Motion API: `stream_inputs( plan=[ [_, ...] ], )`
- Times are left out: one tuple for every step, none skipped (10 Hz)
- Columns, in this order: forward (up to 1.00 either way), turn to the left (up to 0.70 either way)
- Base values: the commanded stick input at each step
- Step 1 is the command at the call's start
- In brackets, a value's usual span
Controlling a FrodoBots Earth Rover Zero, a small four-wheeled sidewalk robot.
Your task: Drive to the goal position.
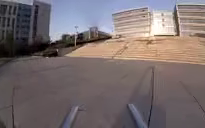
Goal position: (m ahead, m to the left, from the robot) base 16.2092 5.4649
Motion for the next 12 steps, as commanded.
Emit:
stream_inputs(
  plan=[
    [0.70,0.14],
    [0.70,0.14],
    [0.70,0.14],
    [0.70,0.14],
    [0.70,0.14],
    [0.70,0.14],
    [0.70,0.14],
    [0.70,0.14],
    [0.70,0.14],
    [0.70,0.14],
    [0.70,0.14],
    [0.70,0.14]
  ],
)
